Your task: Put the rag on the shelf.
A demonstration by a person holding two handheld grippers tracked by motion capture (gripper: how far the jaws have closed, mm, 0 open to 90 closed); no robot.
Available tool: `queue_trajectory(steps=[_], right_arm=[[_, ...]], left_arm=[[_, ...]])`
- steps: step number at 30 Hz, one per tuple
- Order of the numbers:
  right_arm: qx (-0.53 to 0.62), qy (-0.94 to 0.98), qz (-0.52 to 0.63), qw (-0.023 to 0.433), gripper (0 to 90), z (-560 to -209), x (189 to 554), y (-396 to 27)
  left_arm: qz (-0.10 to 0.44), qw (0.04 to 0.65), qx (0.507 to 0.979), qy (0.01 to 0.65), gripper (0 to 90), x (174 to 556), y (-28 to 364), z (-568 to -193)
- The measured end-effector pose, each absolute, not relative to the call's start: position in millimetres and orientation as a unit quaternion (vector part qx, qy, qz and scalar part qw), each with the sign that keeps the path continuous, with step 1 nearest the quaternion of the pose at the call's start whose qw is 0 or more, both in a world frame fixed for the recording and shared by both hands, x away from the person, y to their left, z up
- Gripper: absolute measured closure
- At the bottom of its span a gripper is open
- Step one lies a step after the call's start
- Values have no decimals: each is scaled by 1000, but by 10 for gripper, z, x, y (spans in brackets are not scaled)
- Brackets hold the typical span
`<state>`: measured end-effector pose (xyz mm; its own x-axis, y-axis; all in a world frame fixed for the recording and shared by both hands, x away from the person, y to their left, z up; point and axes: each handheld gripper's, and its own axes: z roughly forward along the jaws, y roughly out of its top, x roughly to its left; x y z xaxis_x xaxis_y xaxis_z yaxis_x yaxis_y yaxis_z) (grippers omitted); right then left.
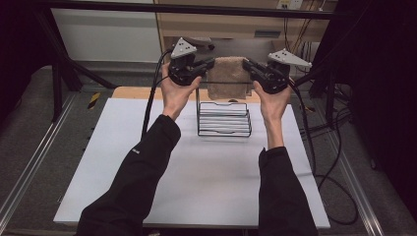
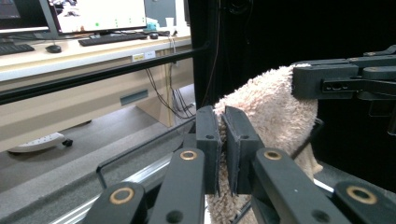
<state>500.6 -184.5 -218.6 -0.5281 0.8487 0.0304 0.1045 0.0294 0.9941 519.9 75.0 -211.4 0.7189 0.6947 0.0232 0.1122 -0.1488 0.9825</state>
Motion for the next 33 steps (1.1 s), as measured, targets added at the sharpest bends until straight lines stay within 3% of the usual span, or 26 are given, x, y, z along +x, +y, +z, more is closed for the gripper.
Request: queue_trajectory(steps=[33], right_arm=[[338,686,569,301,814,-2403,4650,-1933]], left_arm=[[224,565,750,259,807,4863,776,-2291]])
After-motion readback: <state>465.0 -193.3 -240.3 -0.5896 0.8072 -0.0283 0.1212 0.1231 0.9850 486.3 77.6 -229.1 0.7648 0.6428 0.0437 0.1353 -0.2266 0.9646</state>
